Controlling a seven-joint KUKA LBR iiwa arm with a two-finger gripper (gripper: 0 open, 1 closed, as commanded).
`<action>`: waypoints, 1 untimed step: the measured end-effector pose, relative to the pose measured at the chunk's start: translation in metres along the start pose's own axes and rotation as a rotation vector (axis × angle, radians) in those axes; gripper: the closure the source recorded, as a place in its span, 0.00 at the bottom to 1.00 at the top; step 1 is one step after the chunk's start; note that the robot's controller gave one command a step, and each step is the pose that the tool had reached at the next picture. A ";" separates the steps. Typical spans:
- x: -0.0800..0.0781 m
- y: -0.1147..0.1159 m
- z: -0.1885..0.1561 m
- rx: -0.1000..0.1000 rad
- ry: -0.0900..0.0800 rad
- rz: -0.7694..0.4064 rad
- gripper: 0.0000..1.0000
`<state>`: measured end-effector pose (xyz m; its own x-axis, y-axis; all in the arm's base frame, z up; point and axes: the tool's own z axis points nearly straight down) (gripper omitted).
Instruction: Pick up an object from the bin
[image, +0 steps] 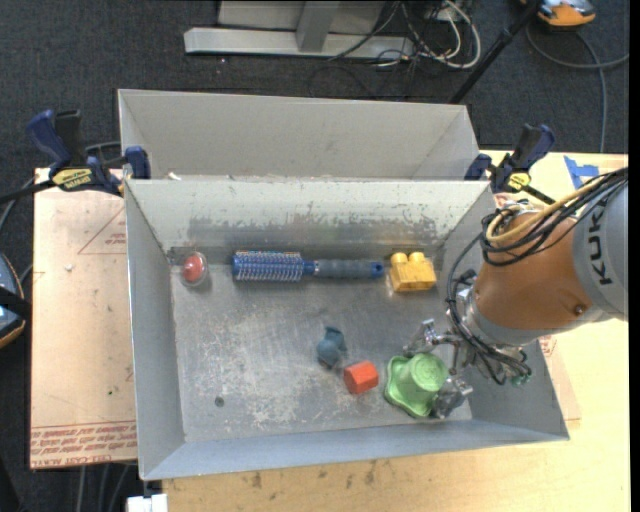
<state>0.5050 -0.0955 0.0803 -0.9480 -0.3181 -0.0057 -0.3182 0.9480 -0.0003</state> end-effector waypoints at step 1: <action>-0.029 -0.033 -0.059 0.003 -0.002 -0.281 1.00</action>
Offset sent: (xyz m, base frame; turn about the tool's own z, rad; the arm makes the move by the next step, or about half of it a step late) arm 0.0357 -0.0217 0.0580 -0.2840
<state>0.5427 -0.1172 0.1398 -0.8228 -0.5683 -0.0065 -0.5683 0.8228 -0.0048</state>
